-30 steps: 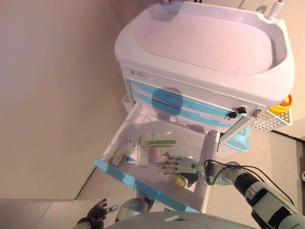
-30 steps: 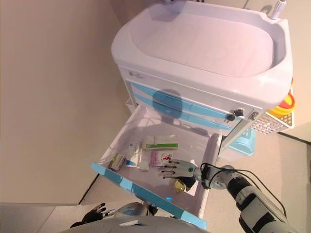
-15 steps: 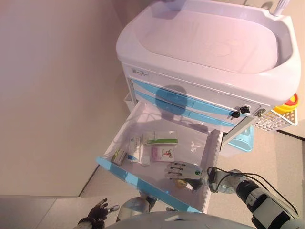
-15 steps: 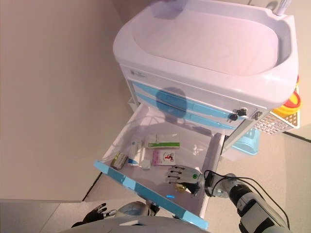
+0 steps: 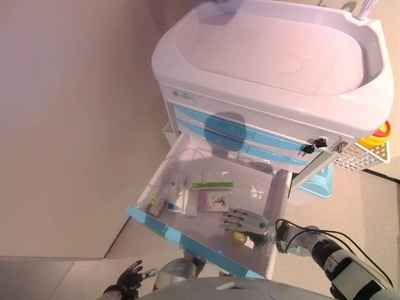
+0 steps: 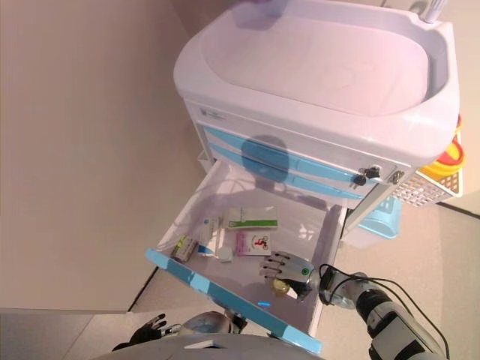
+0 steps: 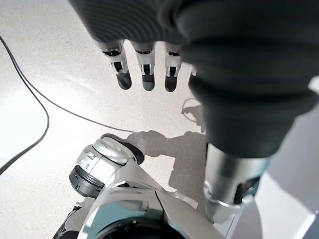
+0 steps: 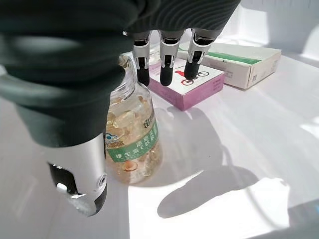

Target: Open the drawer and pick up the medicine

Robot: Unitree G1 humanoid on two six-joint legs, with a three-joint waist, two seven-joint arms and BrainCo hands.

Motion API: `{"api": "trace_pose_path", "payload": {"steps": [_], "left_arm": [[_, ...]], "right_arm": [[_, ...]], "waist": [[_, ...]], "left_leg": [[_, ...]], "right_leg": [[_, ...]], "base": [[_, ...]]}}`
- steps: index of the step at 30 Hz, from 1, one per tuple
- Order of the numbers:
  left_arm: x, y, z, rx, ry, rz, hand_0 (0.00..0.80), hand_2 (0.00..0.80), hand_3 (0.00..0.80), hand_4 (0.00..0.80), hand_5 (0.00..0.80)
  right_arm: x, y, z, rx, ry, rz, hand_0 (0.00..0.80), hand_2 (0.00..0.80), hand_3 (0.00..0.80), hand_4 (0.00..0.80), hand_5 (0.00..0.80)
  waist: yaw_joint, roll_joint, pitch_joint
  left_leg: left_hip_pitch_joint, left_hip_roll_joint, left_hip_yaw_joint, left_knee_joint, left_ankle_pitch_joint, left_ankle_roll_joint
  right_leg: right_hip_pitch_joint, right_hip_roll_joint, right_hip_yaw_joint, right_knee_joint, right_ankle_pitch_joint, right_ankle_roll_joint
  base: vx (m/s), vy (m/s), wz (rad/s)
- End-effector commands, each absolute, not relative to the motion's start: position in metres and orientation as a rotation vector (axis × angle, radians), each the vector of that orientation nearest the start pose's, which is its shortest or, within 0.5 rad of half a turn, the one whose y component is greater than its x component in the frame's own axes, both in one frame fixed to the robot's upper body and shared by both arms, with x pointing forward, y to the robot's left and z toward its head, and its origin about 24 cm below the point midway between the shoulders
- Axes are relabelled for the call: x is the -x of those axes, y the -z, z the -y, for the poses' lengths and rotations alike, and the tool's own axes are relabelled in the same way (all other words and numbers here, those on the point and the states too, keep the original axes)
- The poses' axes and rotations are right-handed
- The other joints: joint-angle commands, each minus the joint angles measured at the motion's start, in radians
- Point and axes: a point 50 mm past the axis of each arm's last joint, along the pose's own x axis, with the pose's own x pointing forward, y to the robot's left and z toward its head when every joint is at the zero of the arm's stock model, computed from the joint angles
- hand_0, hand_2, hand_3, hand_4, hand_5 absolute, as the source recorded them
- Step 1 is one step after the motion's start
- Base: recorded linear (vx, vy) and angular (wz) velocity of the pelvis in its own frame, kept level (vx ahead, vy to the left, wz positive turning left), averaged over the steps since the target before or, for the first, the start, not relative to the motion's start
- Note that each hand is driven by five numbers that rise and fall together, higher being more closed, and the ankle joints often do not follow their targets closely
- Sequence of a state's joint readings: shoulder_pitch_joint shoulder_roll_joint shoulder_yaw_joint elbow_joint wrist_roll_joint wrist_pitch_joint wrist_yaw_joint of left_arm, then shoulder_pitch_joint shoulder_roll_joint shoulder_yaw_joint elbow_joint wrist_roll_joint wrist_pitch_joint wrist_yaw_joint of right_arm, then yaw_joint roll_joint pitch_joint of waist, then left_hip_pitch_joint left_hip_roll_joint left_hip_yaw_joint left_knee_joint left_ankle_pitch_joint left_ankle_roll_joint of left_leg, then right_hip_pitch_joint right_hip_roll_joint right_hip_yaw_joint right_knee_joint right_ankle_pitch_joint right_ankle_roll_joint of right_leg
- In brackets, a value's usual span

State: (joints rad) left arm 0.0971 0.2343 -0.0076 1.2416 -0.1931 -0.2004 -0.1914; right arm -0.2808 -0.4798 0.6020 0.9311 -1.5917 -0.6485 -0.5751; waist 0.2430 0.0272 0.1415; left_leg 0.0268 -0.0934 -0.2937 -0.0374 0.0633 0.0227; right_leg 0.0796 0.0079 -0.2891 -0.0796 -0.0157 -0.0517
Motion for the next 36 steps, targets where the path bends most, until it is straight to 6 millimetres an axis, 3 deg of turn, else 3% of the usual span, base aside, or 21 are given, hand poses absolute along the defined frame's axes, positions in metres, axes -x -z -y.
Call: {"api": "trace_pose_path", "payload": {"steps": [1, 9, 10, 11, 12, 13, 31, 36], "left_arm": [[-0.064, 0.164, -0.226, 0.016, -0.031, -1.123, 0.0, 0.0, 0.0, 0.0, 0.0], [-0.063, 0.165, -0.218, 0.002, -0.011, -1.127, 0.0, 0.0, 0.0, 0.0, 0.0], [-0.063, 0.165, -0.218, 0.0, -0.011, -1.126, 0.0, 0.0, 0.0, 0.0, 0.0], [-0.063, 0.165, -0.218, -0.002, -0.01, -1.125, 0.0, 0.0, 0.0, 0.0, 0.0], [-0.063, 0.165, -0.218, -0.003, -0.009, -1.125, 0.0, 0.0, 0.0, 0.0, 0.0], [-0.063, 0.165, -0.218, -0.004, -0.008, -1.123, 0.0, 0.0, 0.0, 0.0, 0.0], [-0.065, 0.164, -0.221, -0.019, 0.003, -1.127, 0.0, 0.0, 0.0, 0.0, 0.0], [-0.065, 0.164, -0.223, -0.019, 0.002, -1.125, 0.0, 0.0, 0.0, 0.0, 0.0]], "right_arm": [[-0.198, 0.082, 0.167, 1.6, -1.111, 0.469, 0.0, 0.0, 0.0, 0.0, 0.0], [-0.198, 0.083, 0.168, 1.582, -1.082, 0.46, 0.0, 0.0, 0.0, 0.0, 0.0], [-0.198, 0.083, 0.169, 1.578, -1.08, 0.462, 0.151, 0.151, 0.151, 0.151, 0.151], [-0.198, 0.082, 0.169, 1.576, -1.081, 0.463, 0.442, 0.442, 0.442, 0.442, 0.442], [-0.197, 0.083, 0.17, 1.573, -1.081, 0.462, 0.659, 0.659, 0.659, 0.659, 0.659], [-0.197, 0.083, 0.17, 1.571, -1.08, 0.464, 0.8, 0.8, 0.8, 0.8, 0.8], [-0.195, 0.085, 0.17, 1.57, -1.085, 0.44, 0.8, 0.8, 0.8, 0.8, 0.8], [-0.2, 0.074, 0.17, 1.553, -1.084, 0.516, 0.8, 0.8, 0.8, 0.8, 0.8]], "waist": [[0.006, -0.022, -0.012], [0.018, -0.022, -0.016], [0.019, -0.023, -0.016], [0.019, -0.024, -0.016], [0.02, -0.024, -0.016], [0.021, -0.025, -0.015], [0.021, -0.031, -0.011], [0.018, -0.035, -0.008]], "left_leg": [[-0.037, -0.067, 0.007, 0.026, -0.084, 0.016], [-0.039, -0.068, 0.003, 0.023, -0.079, 0.016], [-0.039, -0.068, 0.003, 0.023, -0.079, 0.017], [-0.04, -0.069, 0.003, 0.023, -0.079, 0.018], [-0.04, -0.069, 0.003, 0.024, -0.08, 0.019], [-0.04, -0.069, 0.001, 0.024, -0.08, 0.02], [-0.033, -0.067, -0.004, 0.026, -0.085, 0.019], [-0.03, -0.064, -0.004, 0.026, -0.085, 0.021]], "right_leg": [[-0.031, -0.081, 0.017, 0.12, -0.061, 0.082], [-0.031, -0.083, 0.019, 0.118, -0.056, 0.084], [-0.032, -0.083, 0.019, 0.117, -0.056, 0.083], [-0.033, -0.083, 0.018, 0.119, -0.056, 0.083], [-0.034, -0.083, 0.018, 0.12, -0.057, 0.083], [-0.035, -0.083, 0.017, 0.122, -0.056, 0.083], [-0.031, -0.083, 0.013, 0.13, -0.061, 0.084], [-0.029, -0.081, 0.015, 0.13, -0.059, 0.084]], "base": [[0.0, 0.0, 0.0], [0.003, -0.002, 0.01], [0.0, 0.0, 0.0], [0.0, 0.0, 0.0], [0.0, 0.0, 0.0], [0.0, 0.0, 0.0], [0.001, 0.0, 0.0], [0.0, 0.0, 0.0]]}}
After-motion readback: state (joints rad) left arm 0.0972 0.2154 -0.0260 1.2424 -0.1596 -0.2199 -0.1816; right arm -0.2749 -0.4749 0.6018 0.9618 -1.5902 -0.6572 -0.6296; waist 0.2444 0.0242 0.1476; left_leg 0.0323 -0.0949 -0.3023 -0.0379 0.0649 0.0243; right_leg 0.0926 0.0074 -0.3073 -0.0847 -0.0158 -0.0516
